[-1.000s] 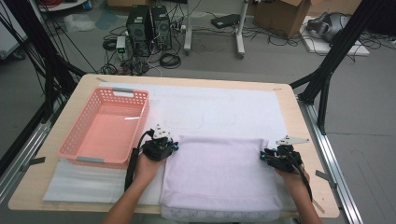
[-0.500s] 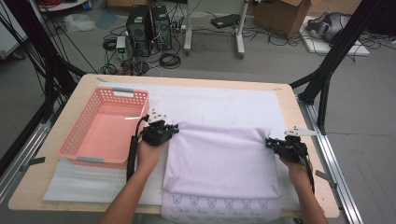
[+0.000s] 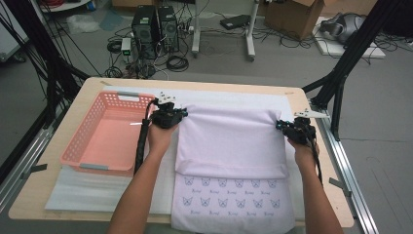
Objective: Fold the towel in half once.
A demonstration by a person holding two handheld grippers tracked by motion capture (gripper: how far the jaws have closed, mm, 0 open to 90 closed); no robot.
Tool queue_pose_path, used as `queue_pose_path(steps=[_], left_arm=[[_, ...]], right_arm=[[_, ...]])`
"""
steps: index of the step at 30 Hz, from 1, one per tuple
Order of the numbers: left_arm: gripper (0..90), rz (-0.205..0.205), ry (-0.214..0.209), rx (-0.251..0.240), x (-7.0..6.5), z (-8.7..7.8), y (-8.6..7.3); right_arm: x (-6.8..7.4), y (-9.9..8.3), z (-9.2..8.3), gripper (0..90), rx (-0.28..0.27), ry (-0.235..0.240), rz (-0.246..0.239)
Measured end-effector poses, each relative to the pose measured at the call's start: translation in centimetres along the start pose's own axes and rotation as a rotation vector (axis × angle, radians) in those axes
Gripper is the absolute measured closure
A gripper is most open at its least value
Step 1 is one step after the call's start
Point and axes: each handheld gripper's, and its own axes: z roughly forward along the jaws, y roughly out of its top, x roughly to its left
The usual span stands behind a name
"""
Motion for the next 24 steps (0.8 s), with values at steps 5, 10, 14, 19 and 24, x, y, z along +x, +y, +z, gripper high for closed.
queue_pose_path(steps=[5, 10, 14, 19, 24], left_arm=[[85.8, -0.004, 0.014, 0.023, 0.6, 0.7, 0.2], [85.8, -0.002, 0.021, 0.000, 0.8, 0.8, 0.8], [84.8, -0.028, 0.022, 0.005, 1.0, 0.9, 0.7], [59.3, -0.030, -0.016, 0.012, 0.3, 0.5, -0.2], [47.1, -0.020, -0.071, 0.058, -0.6, -0.2, -1.2]], right_arm=[[-0.2, 0.7, 1.0, 85.2, -0.011, -0.008, -0.002], [-0.1, 1.3, 1.6, 85.2, -0.025, -0.033, 0.004], [0.0, 1.7, 2.0, 84.2, -0.041, -0.035, 0.031], [-0.1, 1.4, 2.3, 65.0, -0.002, -0.011, 0.067], [0.0, 1.2, 1.7, 56.3, 0.046, 0.033, 0.081]])
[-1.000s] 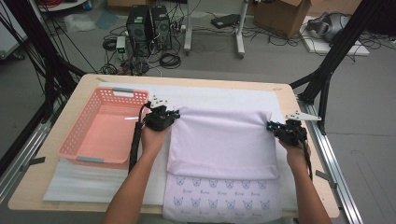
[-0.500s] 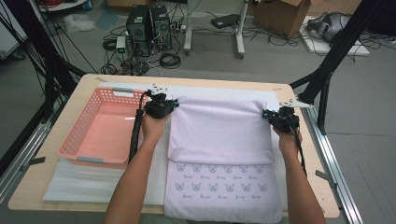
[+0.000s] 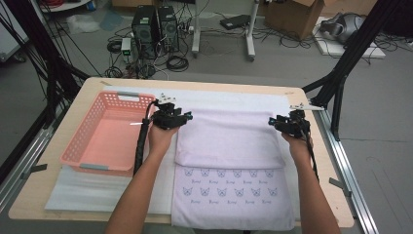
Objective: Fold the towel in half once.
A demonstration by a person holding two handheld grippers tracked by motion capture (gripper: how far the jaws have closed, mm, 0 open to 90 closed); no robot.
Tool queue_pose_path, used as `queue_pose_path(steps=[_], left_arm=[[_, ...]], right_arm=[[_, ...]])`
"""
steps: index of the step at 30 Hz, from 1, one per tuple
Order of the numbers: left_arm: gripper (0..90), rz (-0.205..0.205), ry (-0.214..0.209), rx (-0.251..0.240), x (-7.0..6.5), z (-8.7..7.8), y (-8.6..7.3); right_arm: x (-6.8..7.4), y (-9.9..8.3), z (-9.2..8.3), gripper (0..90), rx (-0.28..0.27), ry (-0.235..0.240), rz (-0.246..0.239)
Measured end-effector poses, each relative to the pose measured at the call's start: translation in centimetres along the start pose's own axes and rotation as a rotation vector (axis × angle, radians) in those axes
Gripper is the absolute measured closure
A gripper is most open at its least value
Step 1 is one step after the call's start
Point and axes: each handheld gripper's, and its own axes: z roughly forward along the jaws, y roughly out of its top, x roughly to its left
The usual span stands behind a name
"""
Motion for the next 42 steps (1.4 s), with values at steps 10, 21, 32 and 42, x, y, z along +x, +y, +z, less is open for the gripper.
queue_pose_path(steps=[10, 21, 32, 42], left_arm=[[44.7, 0.010, -0.052, -0.034, -1.4, -2.4, -3.5], [44.3, -0.014, -0.026, -0.004, -2.8, -6.6, -8.1], [86.6, 0.057, -0.100, 0.104, -5.0, -7.0, -10.1], [86.7, 0.079, -0.139, 0.036, -5.9, -10.3, -11.7]], right_arm=[[0.7, -1.5, -2.7, 52.4, 0.035, 0.026, -0.016], [2.8, -6.0, -6.3, 59.4, 0.068, 0.055, -0.040], [3.8, -9.7, -7.3, 82.8, 0.108, 0.092, -0.089], [4.2, -11.5, -11.1, 84.1, 0.051, 0.146, -0.112]])
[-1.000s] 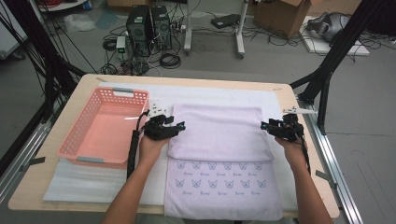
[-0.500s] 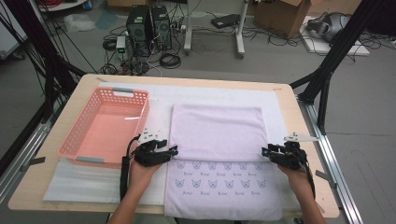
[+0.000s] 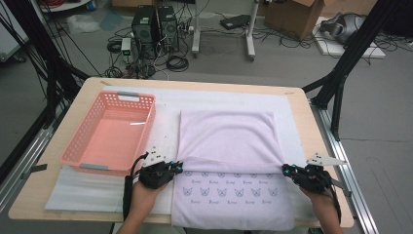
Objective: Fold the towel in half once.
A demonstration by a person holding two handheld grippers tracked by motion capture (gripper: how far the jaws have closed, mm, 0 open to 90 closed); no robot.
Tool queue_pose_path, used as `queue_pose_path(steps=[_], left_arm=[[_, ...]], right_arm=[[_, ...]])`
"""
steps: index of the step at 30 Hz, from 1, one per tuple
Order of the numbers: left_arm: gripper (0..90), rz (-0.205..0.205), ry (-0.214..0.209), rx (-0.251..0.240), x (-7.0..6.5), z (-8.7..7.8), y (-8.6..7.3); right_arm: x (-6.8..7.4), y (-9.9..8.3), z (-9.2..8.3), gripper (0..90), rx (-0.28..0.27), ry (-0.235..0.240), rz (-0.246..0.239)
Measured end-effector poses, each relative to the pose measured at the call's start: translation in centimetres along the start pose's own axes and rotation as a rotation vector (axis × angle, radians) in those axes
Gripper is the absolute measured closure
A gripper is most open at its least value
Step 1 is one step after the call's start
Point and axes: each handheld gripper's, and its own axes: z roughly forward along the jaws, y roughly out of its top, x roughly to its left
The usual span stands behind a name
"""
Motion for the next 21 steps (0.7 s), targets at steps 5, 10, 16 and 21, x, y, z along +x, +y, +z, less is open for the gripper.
queue_pose_path(steps=[5, 10, 16, 21], left_arm=[[86.6, 0.017, -0.024, -0.005, -0.9, -1.3, -1.0], [86.6, 0.019, -0.039, -0.022, -1.4, -2.6, -1.7], [86.7, 0.031, -0.066, -0.051, -2.5, -4.4, -2.0], [86.7, 0.045, -0.086, -0.031, -3.2, -5.5, -2.9]], right_arm=[[1.4, -1.2, -1.2, 84.4, 0.014, 0.027, -0.039], [2.0, -2.4, -2.3, 84.6, 0.013, 0.042, -0.046], [2.6, -2.9, -4.2, 84.8, -0.027, 0.064, -0.050], [3.2, -3.8, -5.3, 85.1, -0.030, 0.089, -0.072]])
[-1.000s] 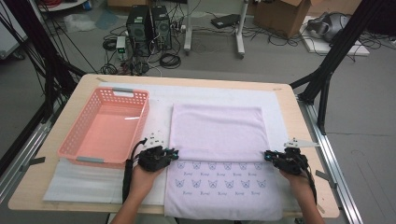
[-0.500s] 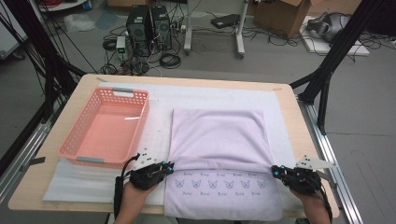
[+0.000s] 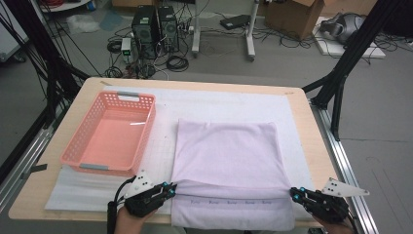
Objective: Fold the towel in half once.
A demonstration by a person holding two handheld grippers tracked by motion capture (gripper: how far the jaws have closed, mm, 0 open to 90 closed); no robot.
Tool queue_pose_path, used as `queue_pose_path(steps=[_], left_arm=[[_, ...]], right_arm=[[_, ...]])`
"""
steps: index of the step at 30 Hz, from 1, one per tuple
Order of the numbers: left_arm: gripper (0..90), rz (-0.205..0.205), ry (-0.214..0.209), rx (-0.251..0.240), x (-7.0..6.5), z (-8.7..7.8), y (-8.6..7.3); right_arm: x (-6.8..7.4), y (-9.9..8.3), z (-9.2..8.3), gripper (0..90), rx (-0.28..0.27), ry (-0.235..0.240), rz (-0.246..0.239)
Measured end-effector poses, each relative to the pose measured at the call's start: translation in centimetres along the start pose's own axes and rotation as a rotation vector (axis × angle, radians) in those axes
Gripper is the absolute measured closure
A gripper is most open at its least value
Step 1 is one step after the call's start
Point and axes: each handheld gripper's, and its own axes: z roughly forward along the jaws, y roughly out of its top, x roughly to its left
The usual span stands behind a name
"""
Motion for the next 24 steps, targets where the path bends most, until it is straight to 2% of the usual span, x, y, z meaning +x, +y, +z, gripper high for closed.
queue_pose_path(steps=[9, 11, 20, 21, 22, 23, 24], left_arm=[[86.7, 0.029, -0.033, 0.006, -1.8, -1.5, -0.8], [86.7, 0.033, -0.039, 0.004, -2.2, -2.0, -1.0], [86.3, 0.058, -0.091, 0.060, -3.8, -3.1, -2.6], [84.1, 0.045, -0.104, 0.065, -3.8, -3.1, -2.6], [77.0, 0.035, -0.111, 0.064, -3.7, -3.0, -2.5], [64.6, 0.021, -0.103, 0.049, -3.5, -2.9, -2.3], [54.1, 0.015, -0.092, 0.028, -3.2, -2.9, -2.0]], right_arm=[[1.6, -1.2, -1.7, 85.1, 0.007, 0.023, -0.017], [1.9, -1.4, -2.2, 85.2, 0.014, 0.030, -0.008], [3.4, -2.9, -3.4, 85.3, 0.042, 0.050, -0.015], [3.5, -3.0, -3.5, 84.4, 0.049, 0.055, -0.015], [3.5, -3.0, -3.5, 79.4, 0.050, 0.055, -0.003], [3.5, -3.0, -3.5, 71.4, 0.041, 0.050, 0.004], [3.3, -2.8, -3.5, 69.7, 0.030, 0.056, 0.016]])
